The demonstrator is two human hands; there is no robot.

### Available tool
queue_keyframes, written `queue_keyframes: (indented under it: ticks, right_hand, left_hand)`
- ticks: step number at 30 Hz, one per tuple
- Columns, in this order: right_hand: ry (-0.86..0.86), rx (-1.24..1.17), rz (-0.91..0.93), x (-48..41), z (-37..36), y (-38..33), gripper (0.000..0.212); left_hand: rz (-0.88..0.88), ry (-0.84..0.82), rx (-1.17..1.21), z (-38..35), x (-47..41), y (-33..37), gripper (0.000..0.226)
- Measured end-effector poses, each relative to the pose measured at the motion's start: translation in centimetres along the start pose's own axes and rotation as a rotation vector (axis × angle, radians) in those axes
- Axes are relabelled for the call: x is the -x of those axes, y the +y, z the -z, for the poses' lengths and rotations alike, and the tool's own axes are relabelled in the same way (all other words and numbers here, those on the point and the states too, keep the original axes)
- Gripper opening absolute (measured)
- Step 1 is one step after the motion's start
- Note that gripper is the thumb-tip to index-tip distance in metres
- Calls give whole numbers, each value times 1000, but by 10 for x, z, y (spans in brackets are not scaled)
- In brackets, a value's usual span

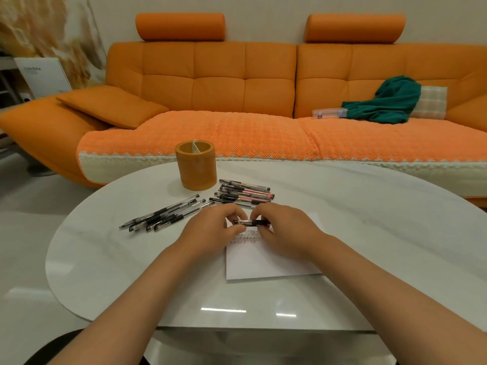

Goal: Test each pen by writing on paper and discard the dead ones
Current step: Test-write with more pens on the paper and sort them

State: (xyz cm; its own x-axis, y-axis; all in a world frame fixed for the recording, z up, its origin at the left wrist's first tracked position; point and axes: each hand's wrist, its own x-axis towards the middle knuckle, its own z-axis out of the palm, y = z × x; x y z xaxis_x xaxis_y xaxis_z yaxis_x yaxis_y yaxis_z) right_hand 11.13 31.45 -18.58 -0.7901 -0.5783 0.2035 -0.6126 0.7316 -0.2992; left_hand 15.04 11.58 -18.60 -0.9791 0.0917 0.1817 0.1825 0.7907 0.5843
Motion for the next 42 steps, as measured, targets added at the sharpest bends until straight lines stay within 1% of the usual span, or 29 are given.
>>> queue_keyframes:
  ticks: [2, 4, 8, 11, 15, 21, 26, 29, 31, 34, 38, 40, 42]
  right_hand:
    - [-16, 27, 39, 0, -2, -2, 20]
    - [-2, 47, 60, 0, -3, -4, 14]
    - [-12, 53, 63, -5, -4, 0, 27]
    - [-10, 30, 68, -5, -6, 1, 27]
    - [53, 75, 82, -2, -8, 1, 24]
    - [90, 152, 108, -4, -8, 4, 31]
    - [106, 169, 85, -5, -9, 7, 34]
    - [61, 157, 55, -4, -6, 4, 37]
    - [19, 133, 11, -4, -4, 3, 38]
    - [4, 61, -33, -1, -2, 5, 42]
    - [-1, -162, -35, 2, 0, 8, 38]
    - [32, -252, -22, 0, 1, 9, 33]
    - [60, -338, -37, -3, 0, 8, 34]
  left_hand:
    - [-33, 16, -17, -3, -1, 0, 24]
    - [-44, 29, -14, -3, -2, 0, 23]
    - [-61, 8, 43, 1, -3, -2, 19]
    - [-78, 16, 76, -1, -3, -1, 16]
    - [-87, 23, 116, -6, -4, 0, 11]
    - [-70, 3, 165, -6, -7, 2, 9]
    - [-52, -3, 194, -4, -8, 1, 9]
    - [-47, -17, 202, -2, -10, 0, 9]
    - [-39, -29, 166, -1, -11, -1, 10]
    - [-6, -32, 38, 3, -11, -3, 13]
    - [46, -66, -50, 6, -10, -6, 14]
    - [48, -89, -97, 4, -10, -7, 14]
    - [36, -112, -154, 3, -10, -6, 14]
